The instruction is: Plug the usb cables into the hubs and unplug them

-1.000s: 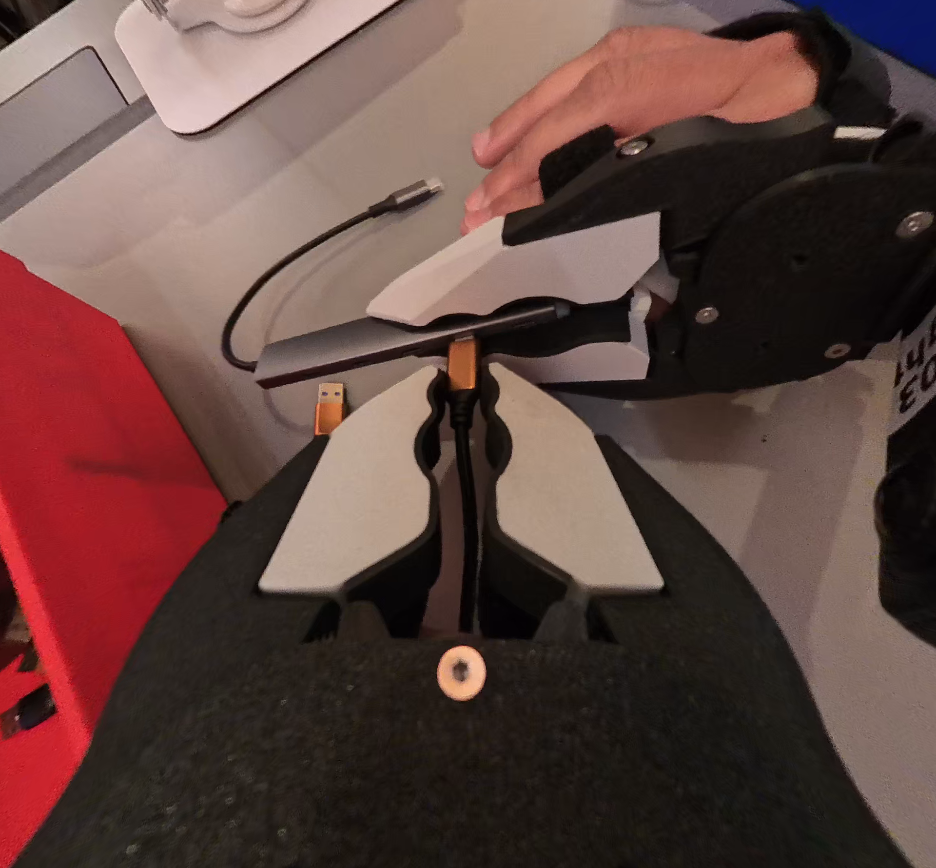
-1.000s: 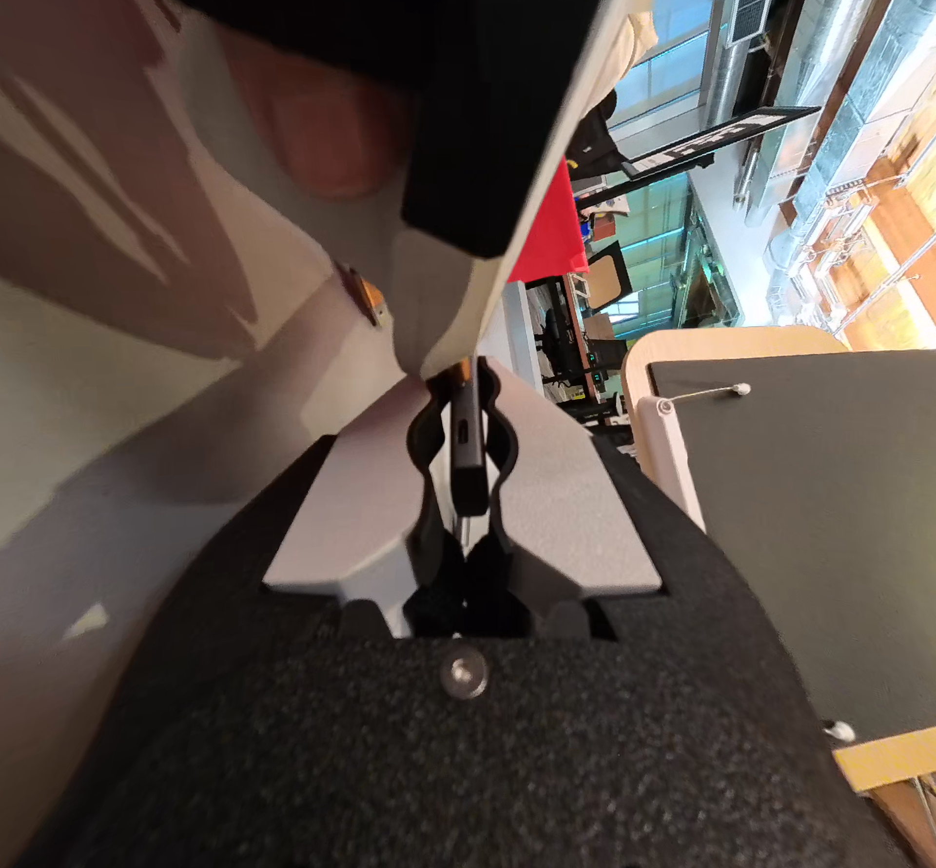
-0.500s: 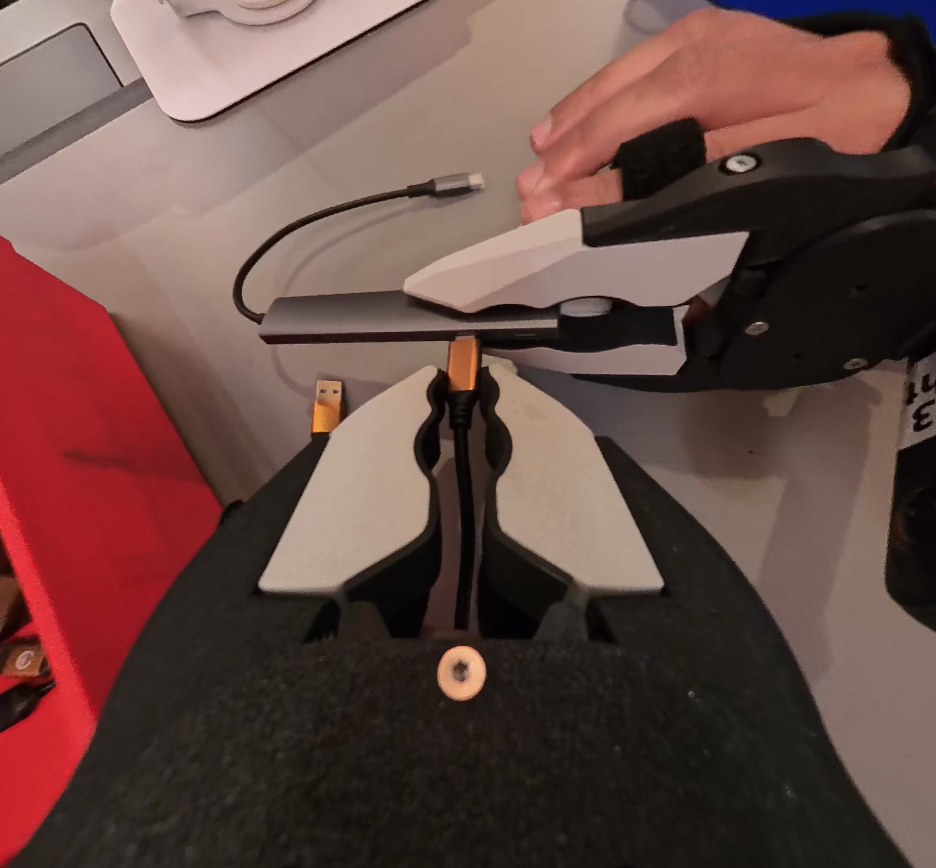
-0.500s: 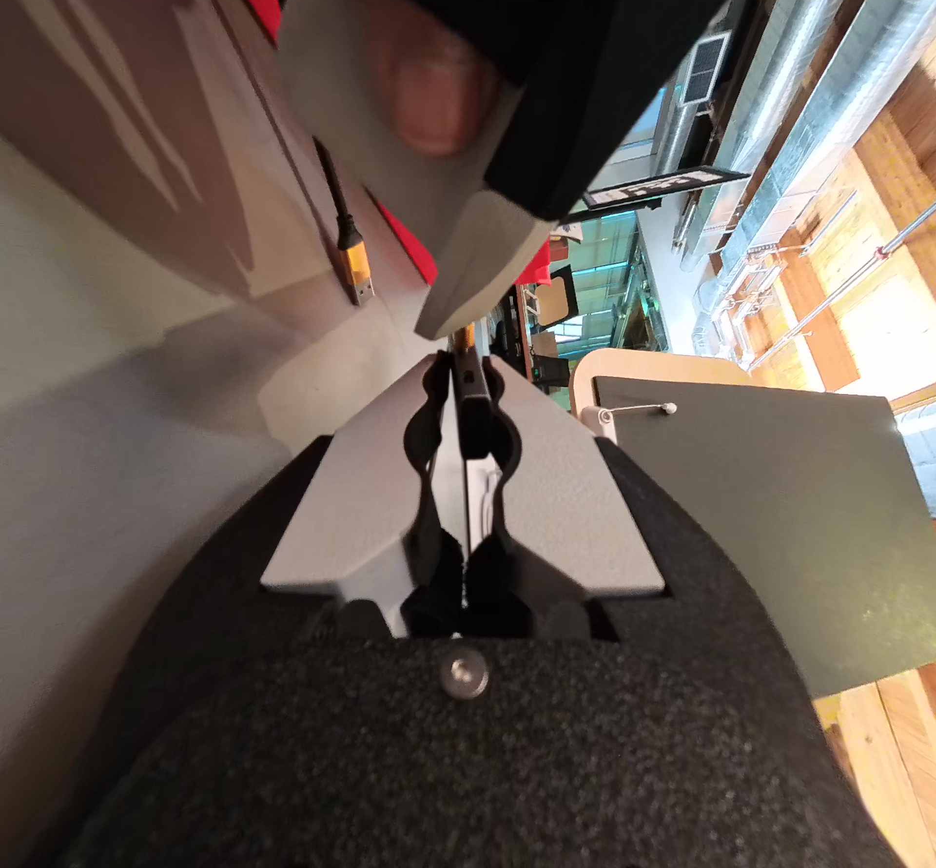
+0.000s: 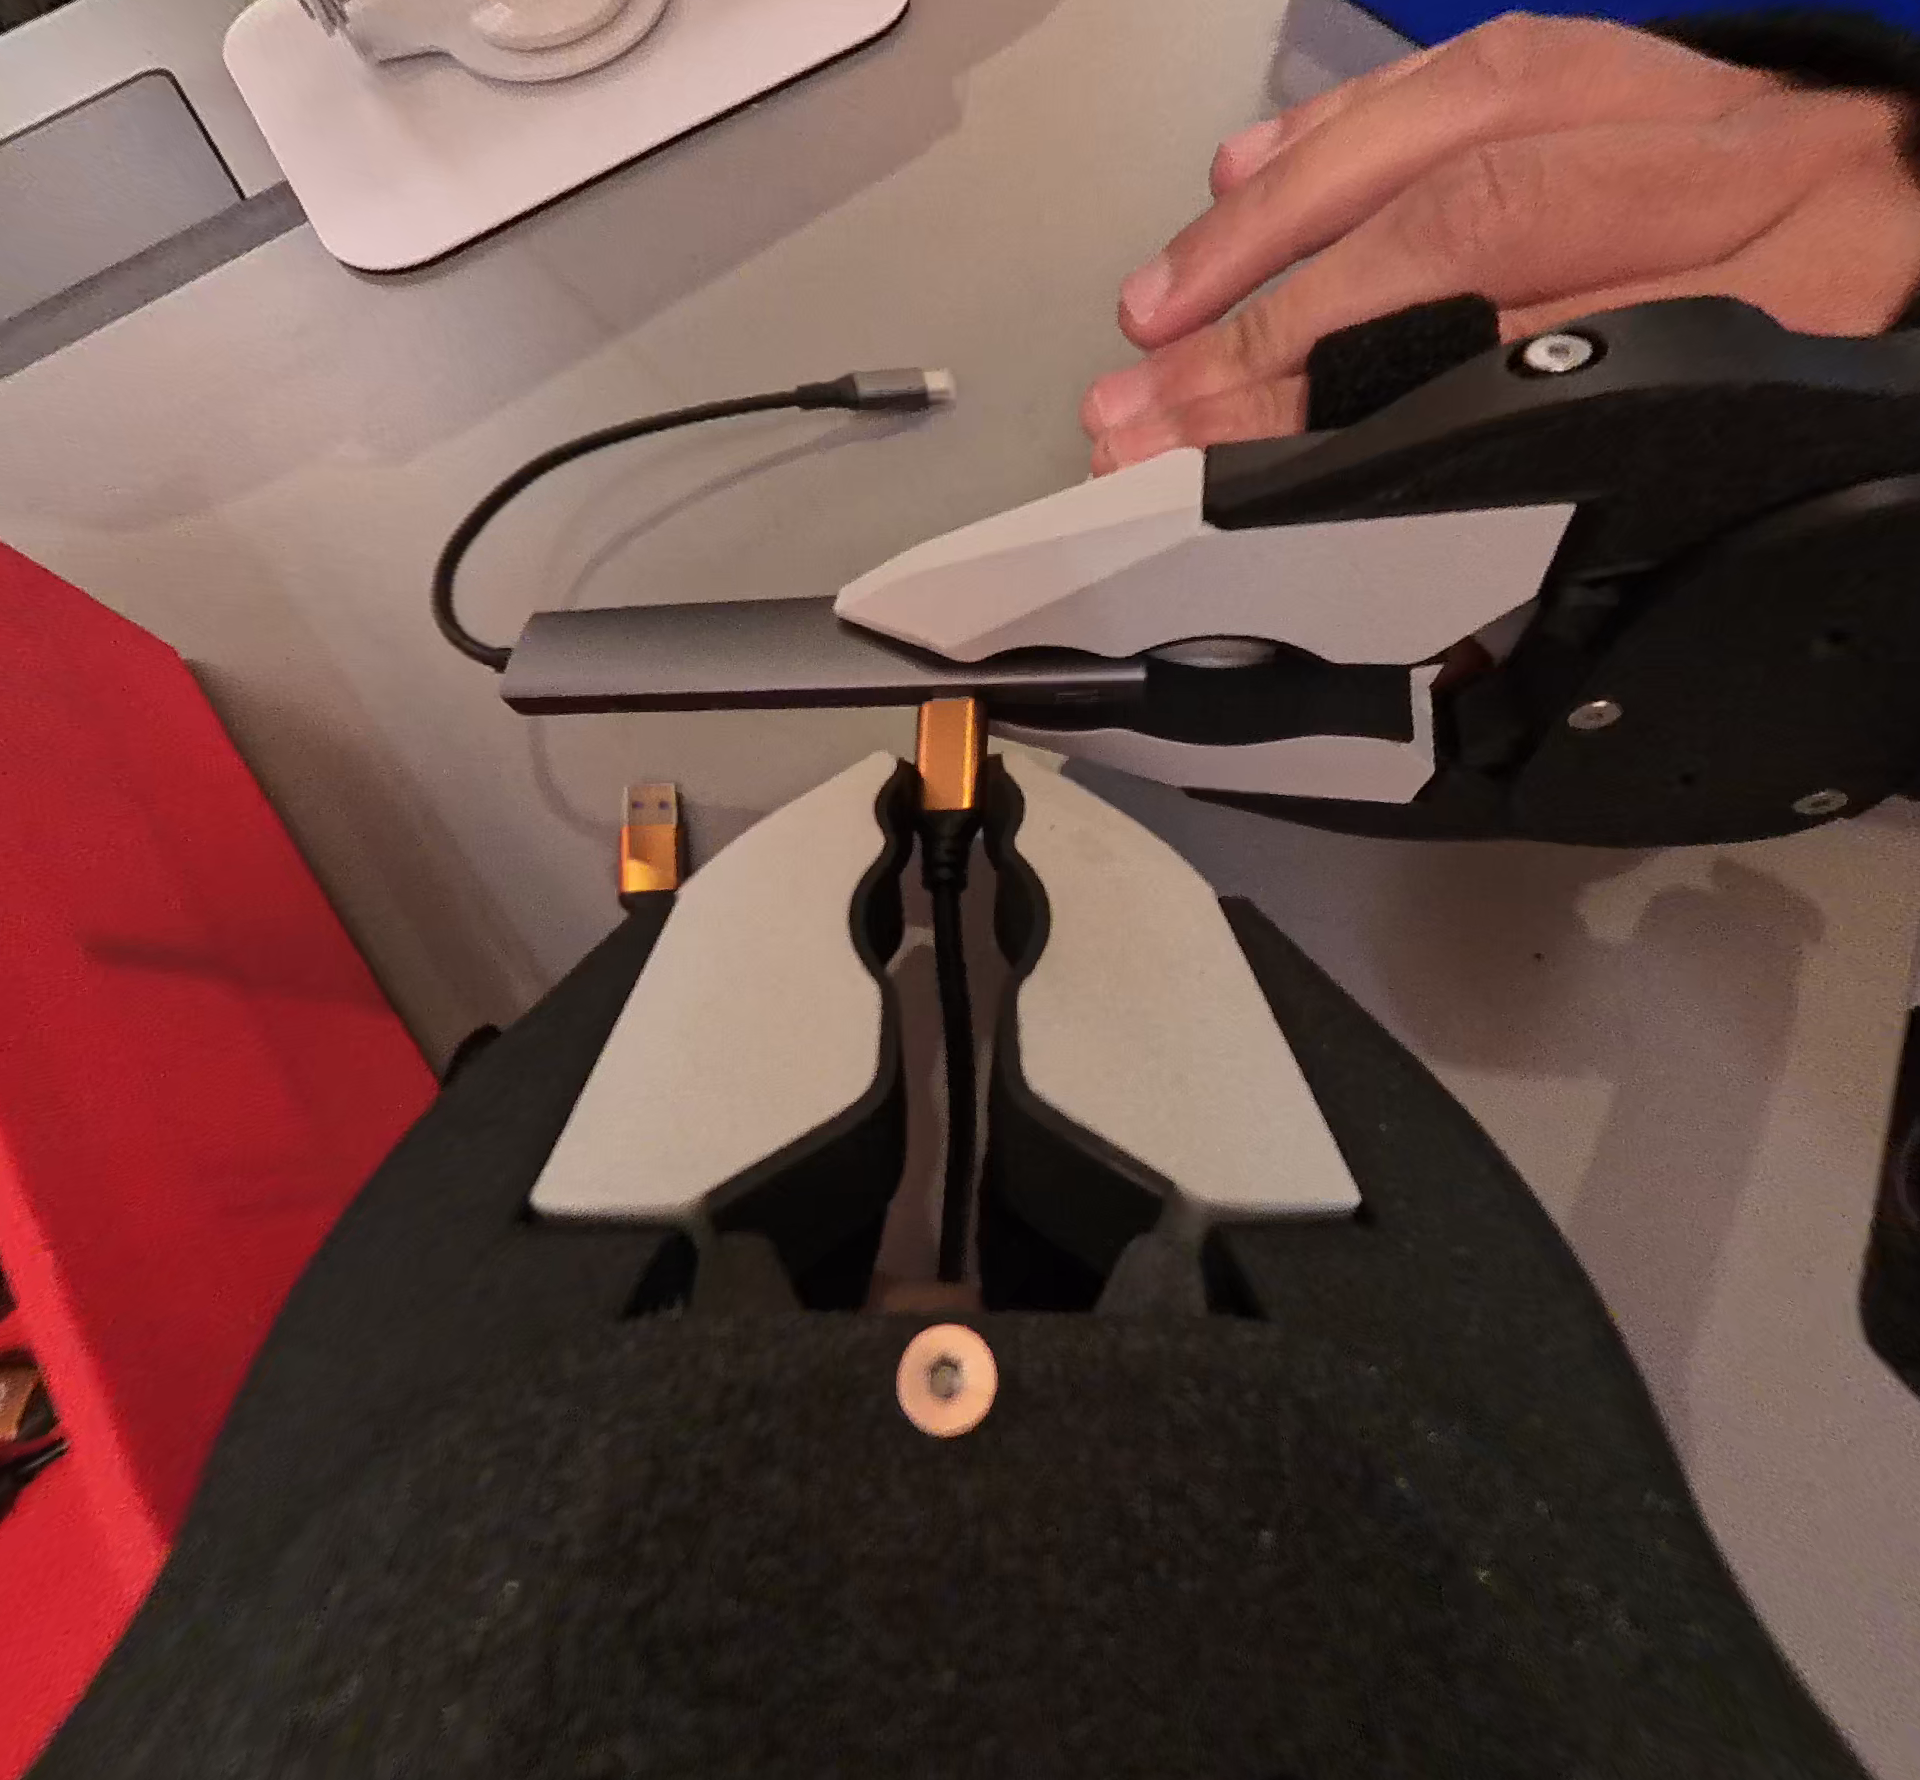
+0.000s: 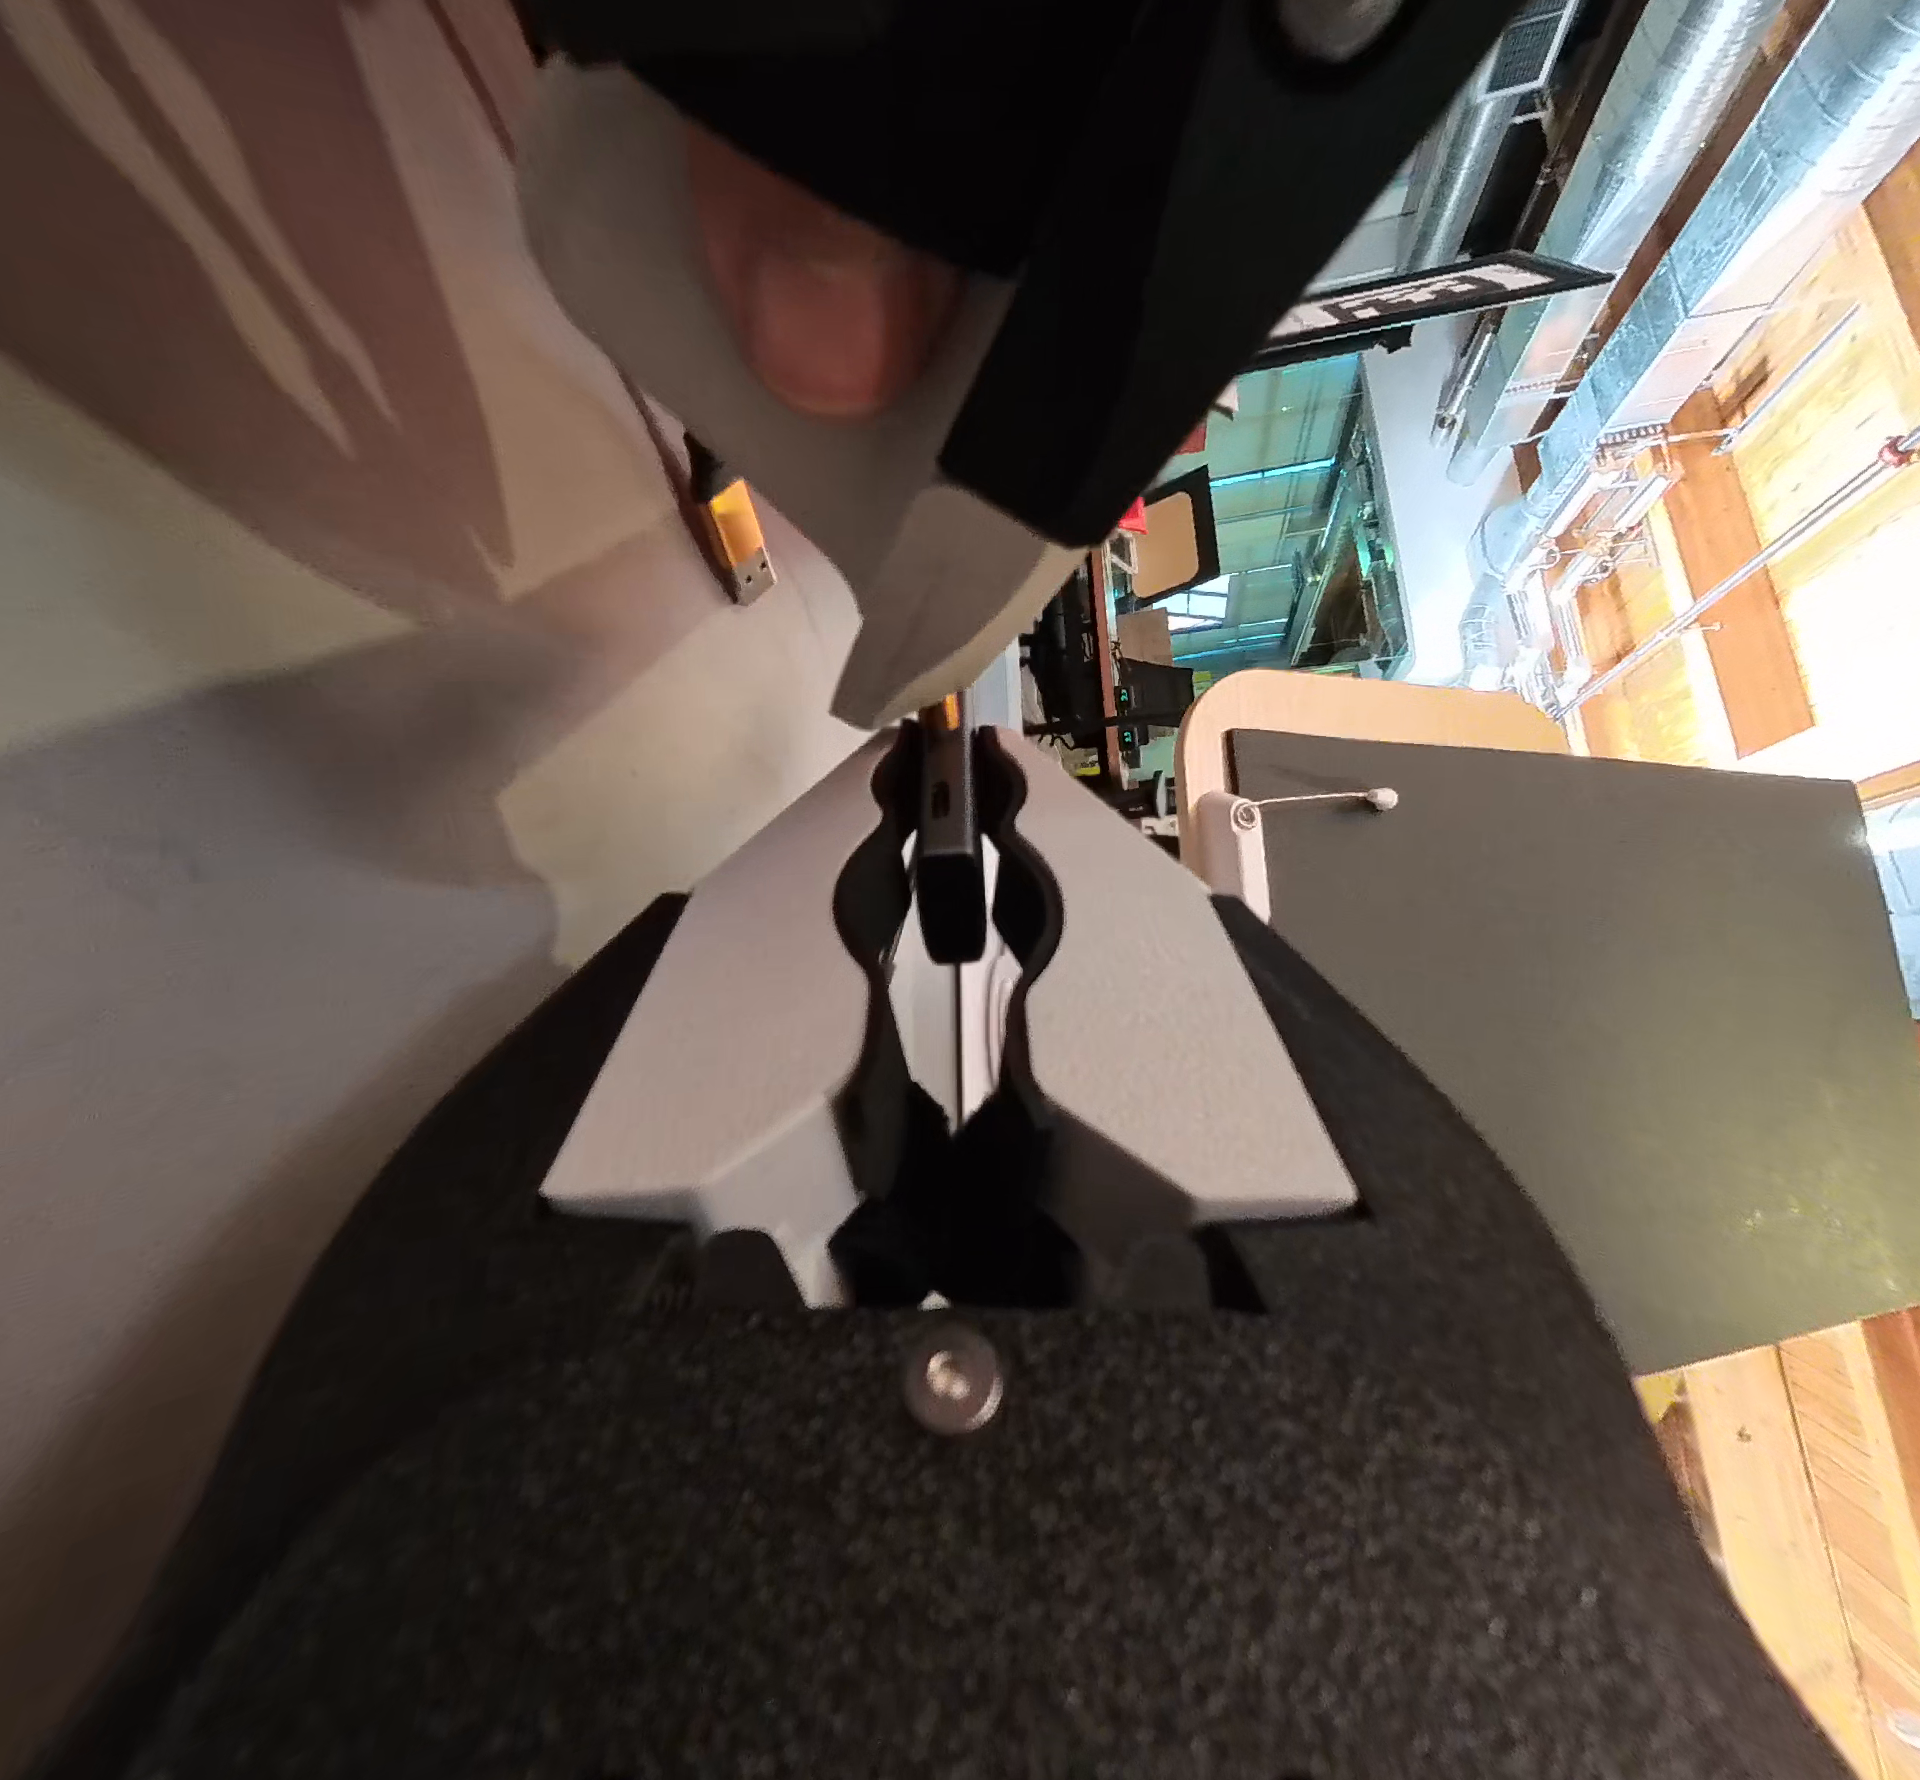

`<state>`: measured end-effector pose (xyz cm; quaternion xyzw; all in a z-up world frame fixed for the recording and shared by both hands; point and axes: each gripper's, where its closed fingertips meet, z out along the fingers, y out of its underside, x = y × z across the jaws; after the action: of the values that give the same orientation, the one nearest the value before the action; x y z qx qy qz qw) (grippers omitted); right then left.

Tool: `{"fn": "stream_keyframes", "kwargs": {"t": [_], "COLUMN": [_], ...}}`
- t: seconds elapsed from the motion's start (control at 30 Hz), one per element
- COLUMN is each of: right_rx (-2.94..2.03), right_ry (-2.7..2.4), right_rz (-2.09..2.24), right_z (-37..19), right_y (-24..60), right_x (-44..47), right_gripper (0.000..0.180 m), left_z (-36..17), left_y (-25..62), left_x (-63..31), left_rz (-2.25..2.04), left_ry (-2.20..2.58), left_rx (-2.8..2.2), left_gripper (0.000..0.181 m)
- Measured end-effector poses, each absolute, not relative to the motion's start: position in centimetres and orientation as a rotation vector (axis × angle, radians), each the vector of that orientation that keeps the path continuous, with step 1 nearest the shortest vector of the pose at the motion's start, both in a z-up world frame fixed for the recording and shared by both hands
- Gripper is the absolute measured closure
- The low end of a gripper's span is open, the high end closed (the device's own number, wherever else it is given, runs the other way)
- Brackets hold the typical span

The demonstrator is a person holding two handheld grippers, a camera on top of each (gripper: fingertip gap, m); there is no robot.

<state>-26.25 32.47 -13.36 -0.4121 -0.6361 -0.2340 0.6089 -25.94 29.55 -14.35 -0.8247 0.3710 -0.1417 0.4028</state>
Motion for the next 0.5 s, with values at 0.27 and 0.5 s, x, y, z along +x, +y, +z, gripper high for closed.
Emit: {"fn": "stream_keyframes", "kwargs": {"t": [0.27, 0.5], "right_rx": [-0.970, -0.891], "right_ry": [-1.472, -1.397], "right_rz": [-0.508, -0.462], "right_z": [-13.5, -12.8], "right_y": [32.4, 32.5], "right_x": [-26.6, -26.5], "right_gripper": [0.172, 0.170], "left_z": [-14.3, -13.5], "left_y": [29.5, 29.3], "left_x": [-26.0, -25.6], "left_rz": [-0.367, -0.334], "left_ry": [0.931, 0.948], "left_rx": [-2.084, -2.074], "left_gripper": [0.169, 0.169]}}
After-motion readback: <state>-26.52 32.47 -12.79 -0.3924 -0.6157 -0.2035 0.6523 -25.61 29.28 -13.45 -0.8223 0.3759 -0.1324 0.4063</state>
